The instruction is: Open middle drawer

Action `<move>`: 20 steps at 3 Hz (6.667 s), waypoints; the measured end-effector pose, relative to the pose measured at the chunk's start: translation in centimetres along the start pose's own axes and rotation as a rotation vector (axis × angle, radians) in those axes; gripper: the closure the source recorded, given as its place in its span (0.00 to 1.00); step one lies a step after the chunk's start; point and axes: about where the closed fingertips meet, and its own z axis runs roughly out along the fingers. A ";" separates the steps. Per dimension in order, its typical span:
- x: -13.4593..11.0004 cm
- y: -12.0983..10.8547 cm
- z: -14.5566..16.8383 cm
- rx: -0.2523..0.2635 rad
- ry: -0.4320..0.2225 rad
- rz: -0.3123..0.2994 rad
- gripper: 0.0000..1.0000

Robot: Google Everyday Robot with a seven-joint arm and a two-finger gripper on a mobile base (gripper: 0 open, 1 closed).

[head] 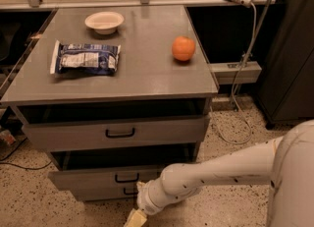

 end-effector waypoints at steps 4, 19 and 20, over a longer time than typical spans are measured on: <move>-2.4 -6.0 -1.6 0.103 -0.005 -0.035 0.00; -1.6 -5.8 -0.7 0.079 0.055 -0.003 0.00; -2.2 -6.4 -0.5 0.080 0.049 -0.010 0.00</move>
Offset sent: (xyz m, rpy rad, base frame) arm 0.0524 -0.0255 0.0427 -0.0282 -0.1231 -0.0966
